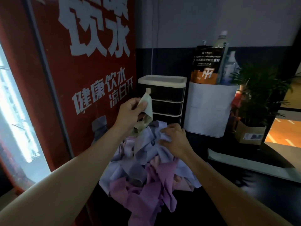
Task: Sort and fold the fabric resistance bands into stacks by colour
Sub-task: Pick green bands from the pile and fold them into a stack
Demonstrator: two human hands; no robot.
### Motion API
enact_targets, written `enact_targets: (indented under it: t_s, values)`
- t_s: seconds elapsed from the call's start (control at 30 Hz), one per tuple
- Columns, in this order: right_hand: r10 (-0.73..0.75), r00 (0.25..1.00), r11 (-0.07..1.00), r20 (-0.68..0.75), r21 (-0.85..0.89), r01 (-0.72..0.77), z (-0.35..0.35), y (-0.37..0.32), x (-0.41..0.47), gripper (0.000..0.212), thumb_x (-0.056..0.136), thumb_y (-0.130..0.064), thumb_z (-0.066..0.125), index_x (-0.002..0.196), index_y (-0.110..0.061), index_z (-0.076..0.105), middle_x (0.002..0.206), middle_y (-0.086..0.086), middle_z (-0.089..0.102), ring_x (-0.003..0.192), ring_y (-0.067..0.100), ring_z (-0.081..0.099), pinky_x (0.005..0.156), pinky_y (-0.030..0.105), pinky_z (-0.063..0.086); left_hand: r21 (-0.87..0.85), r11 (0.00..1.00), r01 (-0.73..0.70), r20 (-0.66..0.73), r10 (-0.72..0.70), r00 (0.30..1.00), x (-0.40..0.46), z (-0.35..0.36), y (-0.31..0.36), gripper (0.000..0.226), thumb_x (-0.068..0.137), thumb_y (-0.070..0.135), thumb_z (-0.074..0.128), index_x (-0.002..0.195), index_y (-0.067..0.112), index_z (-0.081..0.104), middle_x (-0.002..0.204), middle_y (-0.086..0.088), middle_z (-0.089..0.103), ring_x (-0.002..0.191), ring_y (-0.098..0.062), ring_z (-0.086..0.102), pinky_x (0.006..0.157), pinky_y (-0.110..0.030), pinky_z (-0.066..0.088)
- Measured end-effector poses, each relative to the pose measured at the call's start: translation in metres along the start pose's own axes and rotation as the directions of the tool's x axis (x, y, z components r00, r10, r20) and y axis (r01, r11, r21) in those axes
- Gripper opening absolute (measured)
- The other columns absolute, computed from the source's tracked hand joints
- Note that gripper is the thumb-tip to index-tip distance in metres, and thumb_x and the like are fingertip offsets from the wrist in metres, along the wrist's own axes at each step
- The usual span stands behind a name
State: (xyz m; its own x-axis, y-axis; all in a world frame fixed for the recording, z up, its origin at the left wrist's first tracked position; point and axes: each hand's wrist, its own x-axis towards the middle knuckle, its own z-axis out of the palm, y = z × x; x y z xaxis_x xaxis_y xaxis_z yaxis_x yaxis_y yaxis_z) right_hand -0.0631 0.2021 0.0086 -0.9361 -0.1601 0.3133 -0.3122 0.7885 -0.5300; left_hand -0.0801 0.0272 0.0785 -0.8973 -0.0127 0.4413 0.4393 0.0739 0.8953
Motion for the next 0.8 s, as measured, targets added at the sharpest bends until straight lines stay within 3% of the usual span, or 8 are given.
enact_targets:
  t_s: [0.07, 0.17, 0.3, 0.4, 0.5, 0.63, 0.8]
  values:
    - [-0.012, 1.0, 0.999, -0.013, 0.033, 0.012, -0.008, -0.002, 0.0, 0.045, 0.084, -0.033, 0.067, 0.123, -0.013, 0.057, 0.128, 0.007, 0.042, 0.121, 0.024, 0.04, 0.093, 0.017, 0.021, -0.084, 0.996, 0.028, 0.018, -0.026, 0.999, 0.002, 0.012, 0.011, 0.013, 0.093, 0.014, 0.055, 0.082, 0.015, 0.06, 0.082, -0.006, 0.058, 0.079, -0.021, 0.056, 0.08, -0.042, 0.052]
    - [-0.038, 0.998, 0.995, -0.049, 0.088, 0.042, -0.025, -0.006, 0.005, 0.04, 0.085, -0.027, 0.067, 0.119, -0.007, 0.06, 0.121, 0.009, 0.053, 0.119, 0.023, 0.044, 0.102, 0.03, 0.033, -0.138, 0.99, 0.036, 0.024, -0.033, 0.999, 0.004, 0.027, 0.025, 0.011, 0.093, 0.013, 0.056, 0.083, 0.015, 0.061, 0.082, -0.002, 0.06, 0.081, -0.018, 0.058, 0.084, -0.043, 0.052]
    - [-0.018, 0.996, 0.961, -0.091, 0.273, 0.042, -0.047, -0.017, 0.004, 0.043, 0.086, -0.026, 0.067, 0.124, -0.011, 0.055, 0.121, 0.006, 0.053, 0.108, 0.017, 0.053, 0.086, 0.02, 0.041, -0.194, 0.98, 0.039, 0.024, -0.035, 0.999, 0.005, 0.047, 0.04, 0.009, 0.091, 0.011, 0.057, 0.083, 0.013, 0.061, 0.08, -0.002, 0.06, 0.074, -0.014, 0.06, 0.077, -0.039, 0.055]
    - [-0.002, 0.983, 0.891, -0.184, 0.446, 0.086, -0.062, -0.029, 0.002, 0.02, 0.087, -0.018, 0.065, 0.103, -0.007, 0.061, 0.093, 0.0, 0.062, 0.083, 0.009, 0.059, 0.067, 0.016, 0.045, -0.247, 0.968, 0.033, 0.036, -0.025, 0.999, 0.005, 0.061, 0.054, 0.007, 0.091, 0.01, 0.058, 0.084, 0.011, 0.06, 0.081, -0.003, 0.061, 0.07, -0.011, 0.062, 0.071, -0.034, 0.057]
    - [-0.011, 0.952, 0.915, -0.307, 0.381, 0.133, -0.076, -0.034, 0.005, 0.014, 0.09, -0.014, 0.058, 0.084, -0.001, 0.059, 0.066, -0.003, 0.055, 0.059, 0.006, 0.051, 0.052, 0.016, 0.037, -0.235, 0.972, -0.02, 0.042, 0.031, 0.999, 0.007, 0.069, 0.066, 0.007, 0.091, 0.012, 0.059, 0.084, 0.013, 0.061, 0.081, -0.003, 0.062, 0.074, -0.014, 0.062, 0.072, -0.035, 0.057]
    - [-0.048, 0.919, 0.939, -0.391, 0.296, 0.175, -0.098, -0.033, 0.006, 0.02, 0.091, -0.017, 0.057, 0.089, 0.001, 0.064, 0.077, 0.015, 0.063, 0.071, 0.028, 0.058, 0.064, 0.035, 0.045, -0.122, 0.984, -0.13, -0.044, 0.125, 0.991, 0.012, 0.067, 0.073, 0.015, 0.09, 0.018, 0.06, 0.076, 0.017, 0.057, 0.076, 0.001, 0.061, 0.071, -0.008, 0.063, 0.074, -0.035, 0.057]
    - [-0.091, 0.919, 0.922, -0.383, 0.317, 0.223, -0.125, -0.034, 0.003, 0.015, 0.089, -0.016, 0.061, 0.098, -0.009, 0.071, 0.086, 0.004, 0.069, 0.079, 0.015, 0.064, 0.075, 0.028, 0.049, -0.061, 0.988, -0.144, -0.1, 0.137, 0.986, 0.016, 0.065, 0.071, 0.02, 0.091, 0.026, 0.06, 0.074, 0.018, 0.054, 0.076, 0.001, 0.059, 0.069, -0.004, 0.061, 0.071, -0.026, 0.055]
